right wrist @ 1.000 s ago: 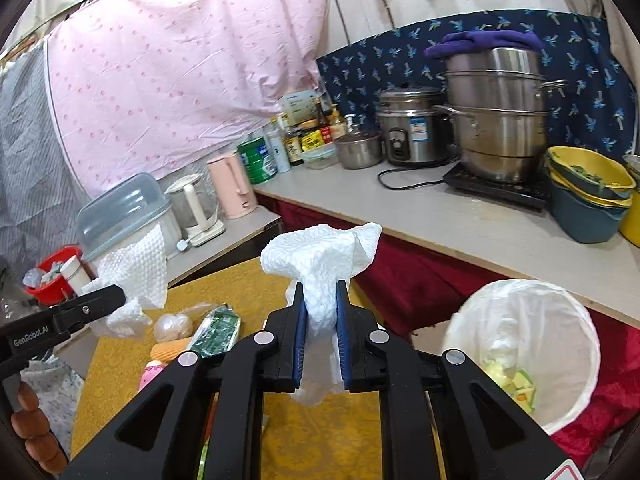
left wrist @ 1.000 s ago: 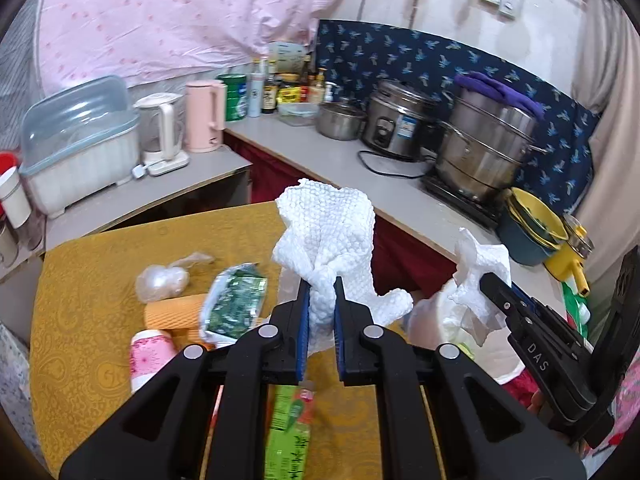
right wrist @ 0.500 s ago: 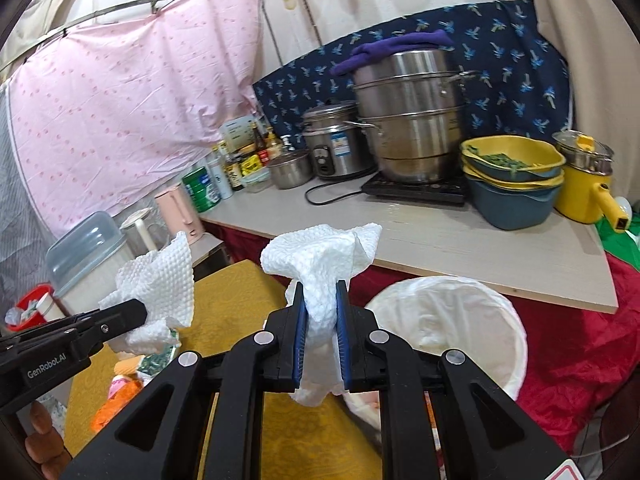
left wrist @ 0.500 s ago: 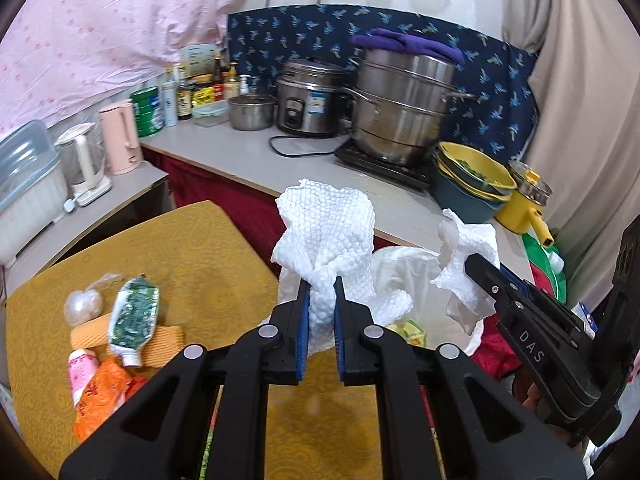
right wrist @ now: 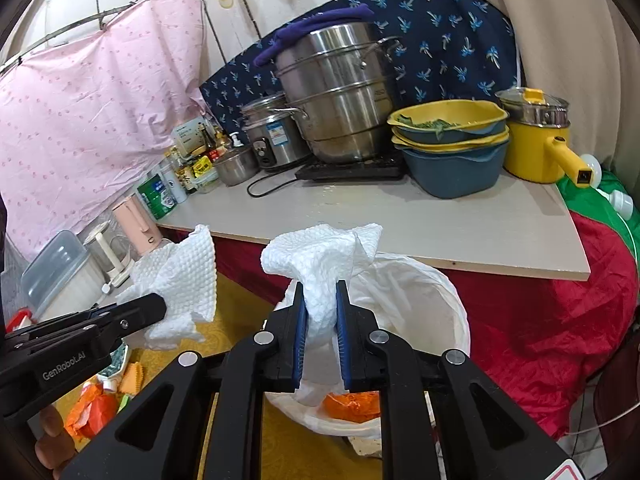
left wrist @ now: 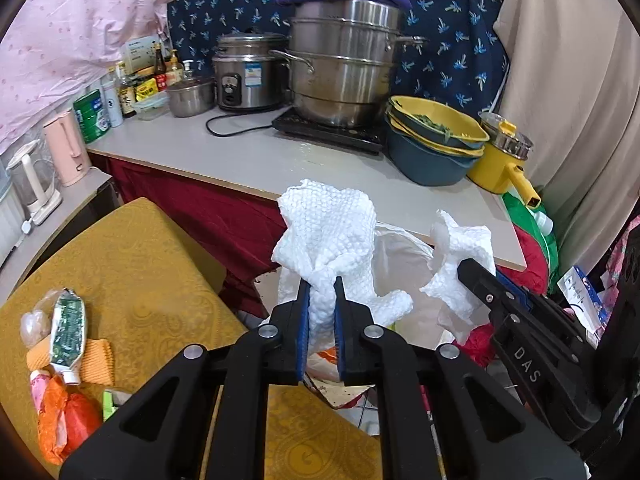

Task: Collect trash
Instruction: 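Carry both tissues over the white trash bin and open both grippers, then move both grippers back from the bin to the trash pile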

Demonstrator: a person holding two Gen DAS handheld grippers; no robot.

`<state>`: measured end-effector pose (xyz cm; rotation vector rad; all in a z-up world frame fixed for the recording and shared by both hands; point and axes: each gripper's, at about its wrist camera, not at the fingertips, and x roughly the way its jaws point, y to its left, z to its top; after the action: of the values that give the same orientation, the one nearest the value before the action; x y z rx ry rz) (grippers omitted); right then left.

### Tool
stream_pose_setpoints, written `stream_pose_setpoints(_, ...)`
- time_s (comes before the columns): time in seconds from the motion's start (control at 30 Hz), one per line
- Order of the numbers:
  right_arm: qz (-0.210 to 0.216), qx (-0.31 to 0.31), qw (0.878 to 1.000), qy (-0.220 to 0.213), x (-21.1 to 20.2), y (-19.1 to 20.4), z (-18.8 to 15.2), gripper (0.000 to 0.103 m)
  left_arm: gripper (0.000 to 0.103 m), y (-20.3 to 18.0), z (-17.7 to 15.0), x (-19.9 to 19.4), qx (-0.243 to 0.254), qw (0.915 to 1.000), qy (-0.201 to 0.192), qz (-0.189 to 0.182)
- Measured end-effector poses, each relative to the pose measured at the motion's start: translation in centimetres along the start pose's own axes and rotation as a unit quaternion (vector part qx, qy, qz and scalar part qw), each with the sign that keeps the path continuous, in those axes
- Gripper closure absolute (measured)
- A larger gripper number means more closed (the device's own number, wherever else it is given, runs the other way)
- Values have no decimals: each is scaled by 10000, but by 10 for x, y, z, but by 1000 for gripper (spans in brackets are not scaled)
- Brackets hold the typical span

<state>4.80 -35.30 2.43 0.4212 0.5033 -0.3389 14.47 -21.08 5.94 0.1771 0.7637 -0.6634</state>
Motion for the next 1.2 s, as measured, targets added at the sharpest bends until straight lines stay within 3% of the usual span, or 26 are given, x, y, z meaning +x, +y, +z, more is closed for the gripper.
stream_pose_setpoints(0.4,-98,289,9992,264,34,-36,-16,90,93,-27,0,63,233,9989,396,-27)
stream_pose_setpoints(0.77,-144,361,9985,383,54,-45,-20,85,90,-34,-2,91,293,9981,546,-10)
stream_pose_setpoints(0.87,-117,368,9985,397,59,-45,-21,85,77,-33,-2,96,283,9981,554,46)
stream_pose_setpoints(0.9,-124,358,9985,400,61,-45,-21,84,69,-32,-2,98,268,9982,540,65)
stream_pose_setpoints(0.97,-136,352,9986,383,63,-44,-19,77,55,-30,0,98,235,9986,462,108)
stream_pose_setpoints(1.1,-206,460,9983,304,64,-46,-16,66,42,-22,5,98,125,9991,317,251)
stream_pose_setpoints(1.2,-224,470,9984,224,62,-47,-13,58,40,-16,8,98,69,9992,309,259)
